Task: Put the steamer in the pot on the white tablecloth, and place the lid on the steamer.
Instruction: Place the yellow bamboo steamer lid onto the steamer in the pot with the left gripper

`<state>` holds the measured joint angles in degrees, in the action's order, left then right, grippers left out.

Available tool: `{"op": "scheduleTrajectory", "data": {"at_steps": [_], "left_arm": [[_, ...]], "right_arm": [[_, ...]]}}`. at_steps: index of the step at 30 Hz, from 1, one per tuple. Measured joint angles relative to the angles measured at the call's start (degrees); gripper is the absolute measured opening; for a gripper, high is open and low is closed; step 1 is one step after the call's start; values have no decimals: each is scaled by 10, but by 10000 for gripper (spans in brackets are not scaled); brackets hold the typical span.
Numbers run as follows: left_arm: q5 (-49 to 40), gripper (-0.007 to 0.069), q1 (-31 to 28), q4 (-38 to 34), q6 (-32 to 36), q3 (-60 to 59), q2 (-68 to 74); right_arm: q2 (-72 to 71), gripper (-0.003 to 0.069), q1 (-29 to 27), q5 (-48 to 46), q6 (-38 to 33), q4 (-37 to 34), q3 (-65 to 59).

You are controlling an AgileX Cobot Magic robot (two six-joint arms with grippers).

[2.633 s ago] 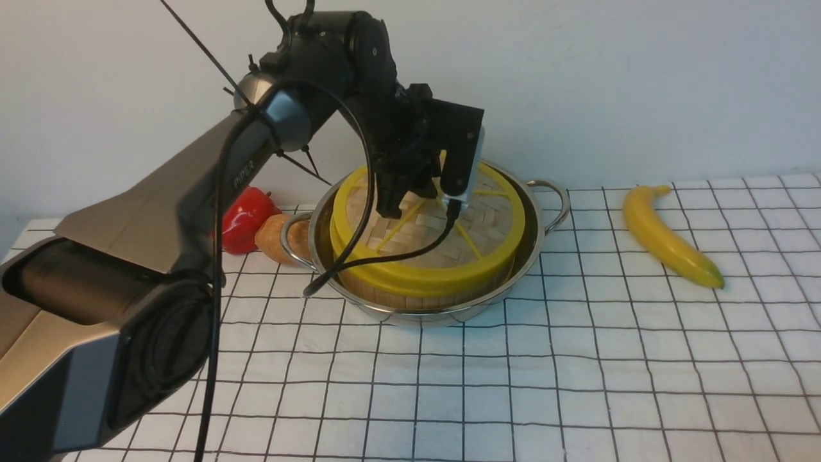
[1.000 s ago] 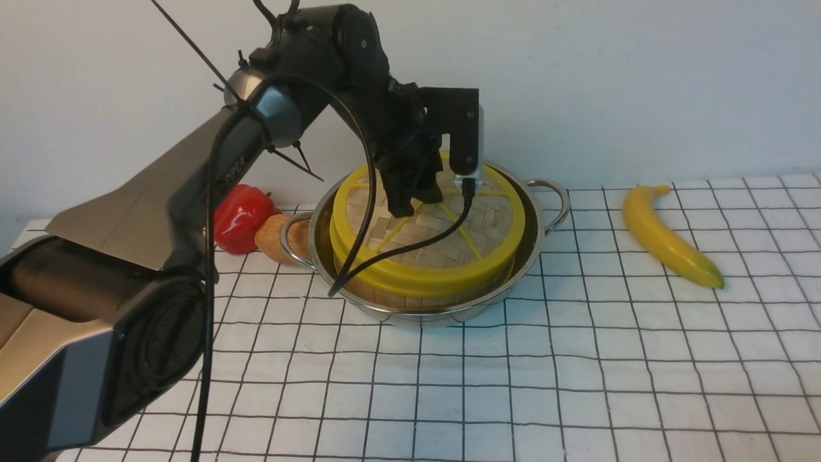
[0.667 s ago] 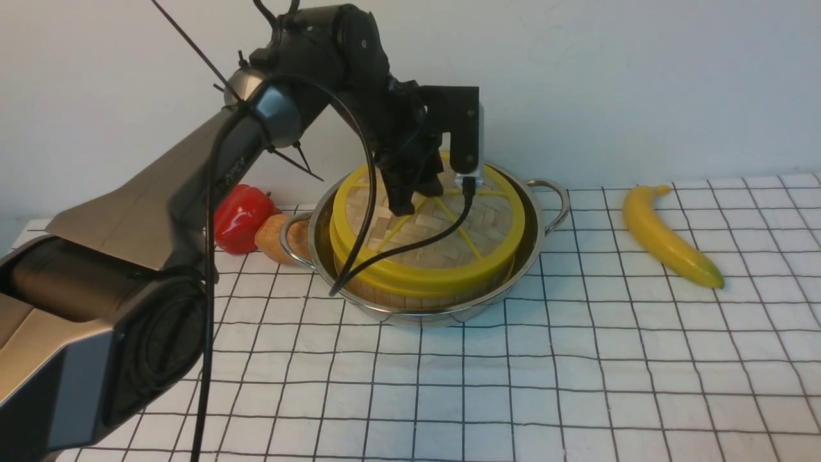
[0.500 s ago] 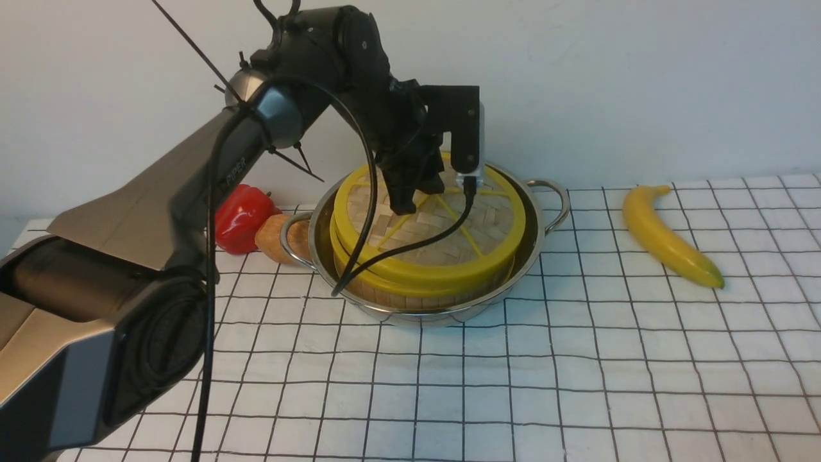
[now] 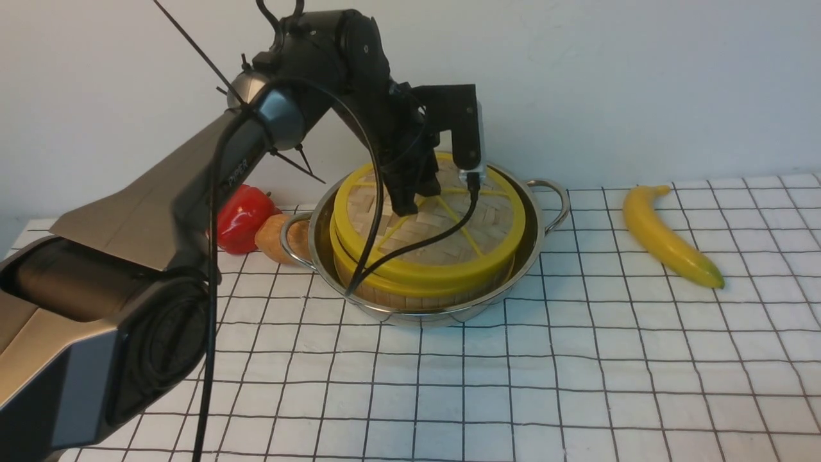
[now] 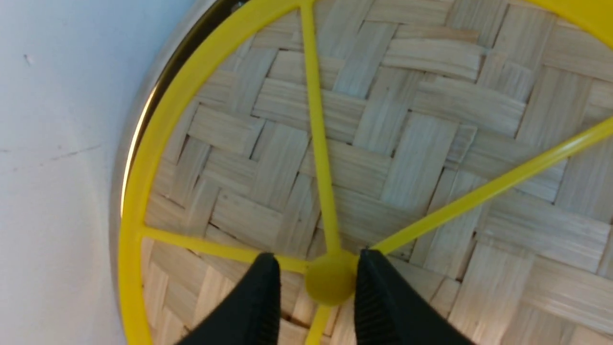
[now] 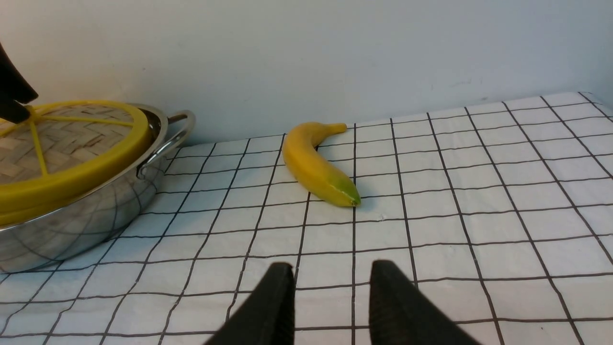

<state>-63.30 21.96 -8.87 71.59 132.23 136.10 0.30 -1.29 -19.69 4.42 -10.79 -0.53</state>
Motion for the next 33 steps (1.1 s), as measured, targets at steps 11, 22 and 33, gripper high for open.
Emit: {"op": "scheduleTrajectory", "data": {"at_steps": [11,22,33], "left_arm": [[-10,103,0,1,-1,0,0],[-27,103,2,21,-11,1,0],[-40,103,3,50,-31,5,-1]], "right_arm": [[0,242,0,0,0,0,0],[0,242,0,0,0,0,0],[0,242,0,0,0,0,0]]}}
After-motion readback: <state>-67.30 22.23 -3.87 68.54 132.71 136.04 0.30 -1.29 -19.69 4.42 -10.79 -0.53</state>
